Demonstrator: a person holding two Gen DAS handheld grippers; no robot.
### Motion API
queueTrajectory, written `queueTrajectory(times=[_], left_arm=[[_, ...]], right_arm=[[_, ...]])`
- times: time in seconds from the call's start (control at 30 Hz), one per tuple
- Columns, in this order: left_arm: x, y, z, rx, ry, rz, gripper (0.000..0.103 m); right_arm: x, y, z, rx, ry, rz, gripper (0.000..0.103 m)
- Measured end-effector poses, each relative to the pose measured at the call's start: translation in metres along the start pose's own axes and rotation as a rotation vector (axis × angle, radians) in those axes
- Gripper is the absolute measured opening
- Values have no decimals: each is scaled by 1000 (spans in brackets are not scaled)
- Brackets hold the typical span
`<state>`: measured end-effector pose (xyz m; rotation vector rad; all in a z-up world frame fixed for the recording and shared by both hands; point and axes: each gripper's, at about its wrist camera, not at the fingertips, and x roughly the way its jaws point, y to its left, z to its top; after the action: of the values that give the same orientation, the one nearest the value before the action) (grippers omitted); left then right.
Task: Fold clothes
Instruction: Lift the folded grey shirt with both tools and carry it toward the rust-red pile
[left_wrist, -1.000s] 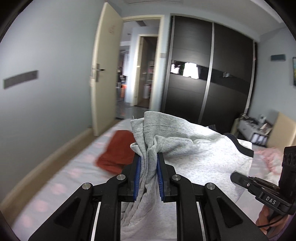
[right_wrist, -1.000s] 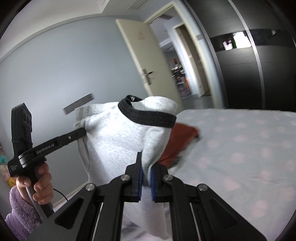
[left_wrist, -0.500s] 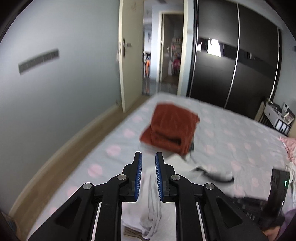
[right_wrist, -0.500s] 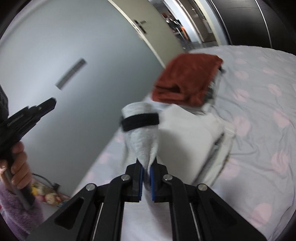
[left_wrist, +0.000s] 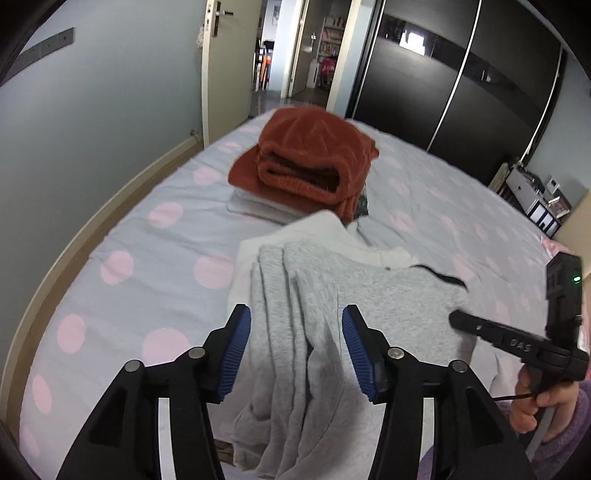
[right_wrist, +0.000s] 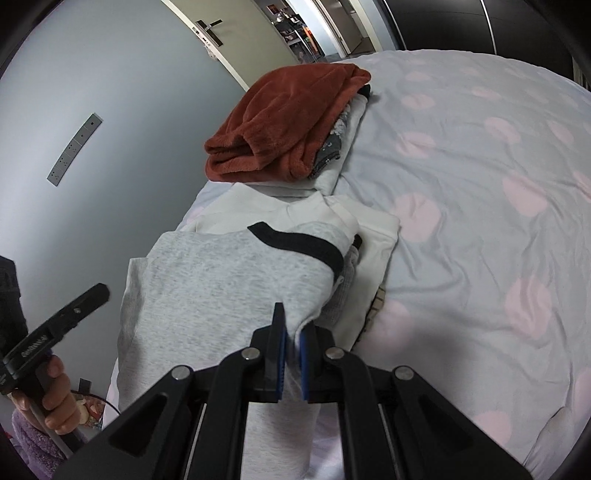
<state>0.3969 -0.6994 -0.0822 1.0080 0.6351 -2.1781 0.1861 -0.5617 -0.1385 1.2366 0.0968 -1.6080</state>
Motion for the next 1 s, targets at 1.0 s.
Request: queueTrajectory(times=[1.0], left_arm=[[5, -32, 0, -18, -26, 14, 14]], right_arm=[[-10, -2, -8, -19, 4, 30, 6]])
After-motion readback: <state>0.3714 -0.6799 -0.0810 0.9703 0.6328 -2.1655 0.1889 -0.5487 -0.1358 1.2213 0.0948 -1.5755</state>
